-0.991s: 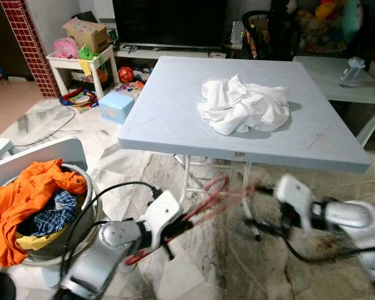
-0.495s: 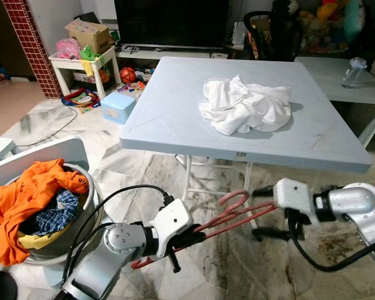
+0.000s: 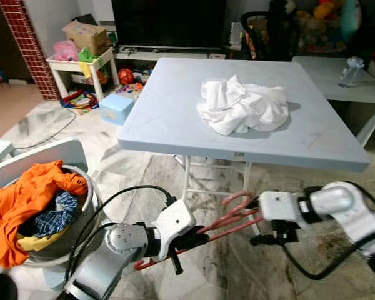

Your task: Hang hanger

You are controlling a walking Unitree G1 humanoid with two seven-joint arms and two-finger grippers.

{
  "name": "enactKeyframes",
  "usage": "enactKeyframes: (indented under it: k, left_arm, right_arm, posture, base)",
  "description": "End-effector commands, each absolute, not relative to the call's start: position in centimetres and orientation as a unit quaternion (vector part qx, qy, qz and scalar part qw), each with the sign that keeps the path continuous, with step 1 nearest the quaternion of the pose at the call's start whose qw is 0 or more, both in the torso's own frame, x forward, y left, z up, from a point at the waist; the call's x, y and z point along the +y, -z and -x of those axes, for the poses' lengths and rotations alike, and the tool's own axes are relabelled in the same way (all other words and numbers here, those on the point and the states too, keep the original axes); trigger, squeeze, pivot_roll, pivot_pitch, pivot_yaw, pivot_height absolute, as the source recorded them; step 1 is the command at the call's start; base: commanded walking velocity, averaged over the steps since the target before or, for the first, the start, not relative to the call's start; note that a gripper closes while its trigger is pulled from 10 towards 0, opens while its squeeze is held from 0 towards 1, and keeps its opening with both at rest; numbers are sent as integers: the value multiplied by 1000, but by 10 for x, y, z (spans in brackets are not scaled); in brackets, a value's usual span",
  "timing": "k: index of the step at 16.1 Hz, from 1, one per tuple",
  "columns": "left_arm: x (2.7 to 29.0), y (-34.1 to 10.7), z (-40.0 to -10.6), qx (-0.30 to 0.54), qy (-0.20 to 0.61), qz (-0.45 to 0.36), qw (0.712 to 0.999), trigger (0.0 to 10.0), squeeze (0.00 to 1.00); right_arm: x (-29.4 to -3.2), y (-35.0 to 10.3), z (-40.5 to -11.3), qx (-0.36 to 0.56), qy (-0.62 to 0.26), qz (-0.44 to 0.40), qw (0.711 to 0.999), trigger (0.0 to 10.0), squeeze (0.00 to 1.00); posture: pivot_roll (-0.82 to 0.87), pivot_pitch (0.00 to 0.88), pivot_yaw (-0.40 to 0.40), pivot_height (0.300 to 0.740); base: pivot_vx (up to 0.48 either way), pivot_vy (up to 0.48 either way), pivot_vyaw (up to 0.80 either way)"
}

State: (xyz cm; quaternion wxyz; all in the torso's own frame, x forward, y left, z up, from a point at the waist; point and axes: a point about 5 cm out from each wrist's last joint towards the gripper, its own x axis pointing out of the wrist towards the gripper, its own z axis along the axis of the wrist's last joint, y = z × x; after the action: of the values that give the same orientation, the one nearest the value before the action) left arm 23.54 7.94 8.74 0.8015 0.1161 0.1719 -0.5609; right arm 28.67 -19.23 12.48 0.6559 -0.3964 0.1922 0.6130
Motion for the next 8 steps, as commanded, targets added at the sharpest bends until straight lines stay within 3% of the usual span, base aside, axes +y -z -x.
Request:
enactKeyframes:
  k: [1,2,3,7,8]
  left_arm:
    - [75,-92,-236,159,572,-123,795,10000,0]
    - [75,-93,-238,156,570,-125,797,10000,0]
    - [75,-93,-238,155,570,-128,797,10000,0]
    - [76,-92,-237,158,567,-125,799,10000,0]
    - [76,-92,-237,156,565,-126,800,10000,0]
  right_arm:
    - [-188,-128,-292,184,-616,419,641,2745,0]
    - [-186,-129,-294,185,-620,431,629,745,0]
    - [-186,-130,-295,187,-619,438,624,0,0]
    - [-197,-134,-308,201,-601,487,601,0,0]
    - [-198,-136,-312,201,-594,499,598,510,0]
  posture:
    - [26,0,3,740]
    - [26,0,2,740]
    - [26,0,0,740]
    - [31,0,-5,740]
    - [31,0,-5,740]
  base:
    - [0,0,0]
    - [0,0,0]
    - [0,0,0]
    - [0,0,0]
    - [0,0,0]
